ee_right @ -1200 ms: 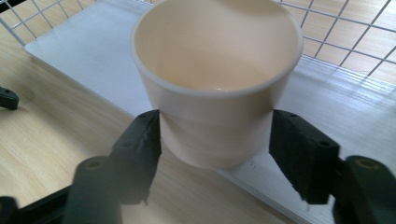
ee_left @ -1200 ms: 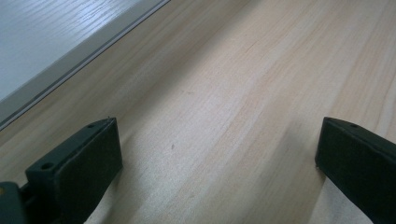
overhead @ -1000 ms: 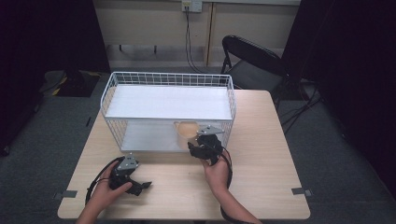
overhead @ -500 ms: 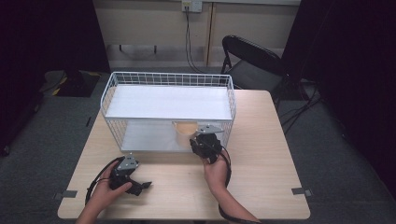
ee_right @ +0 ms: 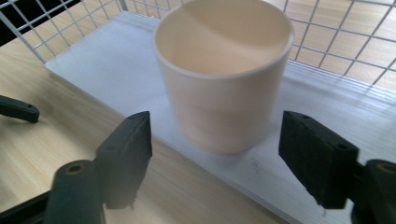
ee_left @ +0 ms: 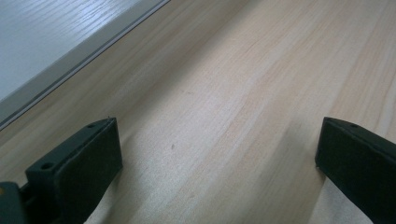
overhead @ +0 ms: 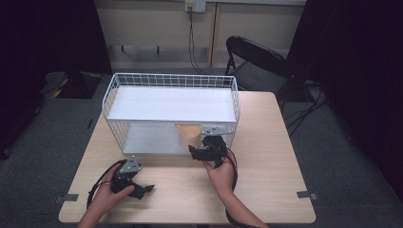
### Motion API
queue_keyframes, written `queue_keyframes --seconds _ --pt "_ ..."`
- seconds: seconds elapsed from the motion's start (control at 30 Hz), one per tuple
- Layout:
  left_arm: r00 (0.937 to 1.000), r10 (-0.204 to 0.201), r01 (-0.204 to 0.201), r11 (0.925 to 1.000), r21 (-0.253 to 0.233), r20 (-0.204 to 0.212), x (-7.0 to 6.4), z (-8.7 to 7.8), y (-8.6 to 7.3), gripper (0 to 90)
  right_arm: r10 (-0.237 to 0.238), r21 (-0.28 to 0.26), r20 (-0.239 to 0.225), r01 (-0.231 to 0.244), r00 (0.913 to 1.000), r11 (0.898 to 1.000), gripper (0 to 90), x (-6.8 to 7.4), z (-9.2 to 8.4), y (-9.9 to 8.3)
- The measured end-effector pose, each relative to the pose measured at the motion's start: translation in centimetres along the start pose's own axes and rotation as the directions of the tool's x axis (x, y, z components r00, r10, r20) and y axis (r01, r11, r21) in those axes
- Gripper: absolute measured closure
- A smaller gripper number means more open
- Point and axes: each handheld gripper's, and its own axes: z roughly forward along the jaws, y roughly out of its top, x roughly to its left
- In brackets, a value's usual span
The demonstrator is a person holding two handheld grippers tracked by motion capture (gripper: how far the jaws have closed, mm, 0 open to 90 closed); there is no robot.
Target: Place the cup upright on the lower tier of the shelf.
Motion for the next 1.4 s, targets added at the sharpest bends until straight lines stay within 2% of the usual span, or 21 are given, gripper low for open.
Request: queue_keyframes --seconds 0.23,0.4,0.67,1.0,1.17,1.4 --pt "1.0000 0.000 0.000 1.0000 0.000 0.000 0.0 0.0 0.0 0.0 -0.022 -0.002 -0.021 0.022 0.9995 1.000 15.6 0.3 -0.2 -0.1" --pt "1.0000 -0.001 0.001 1.0000 0.000 0.000 0.0 0.0 0.0 0.0 -0.042 0.006 -0.033 0.042 0.9986 0.999 15.4 0.4 -0.4 -0.2" --pt "1.0000 0.002 -0.002 1.0000 0.001 0.000 0.0 0.0 0.0 0.0 -0.033 0.002 -0.069 0.033 0.9971 0.999 15.3 0.4 -1.0 -0.2" --pt "1.0000 0.000 0.000 1.0000 0.000 0.000 0.0 0.0 0.0 0.0 -0.075 0.004 -0.099 0.076 0.9922 0.997 15.4 0.5 -2.0 -0.6" --pt "1.0000 0.000 0.000 1.0000 0.000 0.000 0.0 0.0 0.0 0.0 -0.095 0.003 -0.125 0.096 0.9876 0.995 15.4 0.2 -2.7 -0.9" --pt "1.0000 0.000 0.000 1.0000 0.000 0.000 0.0 0.0 0.0 0.0 -0.086 0.017 -0.129 0.089 0.9879 0.996 15.4 -0.7 -3.5 -1.9"
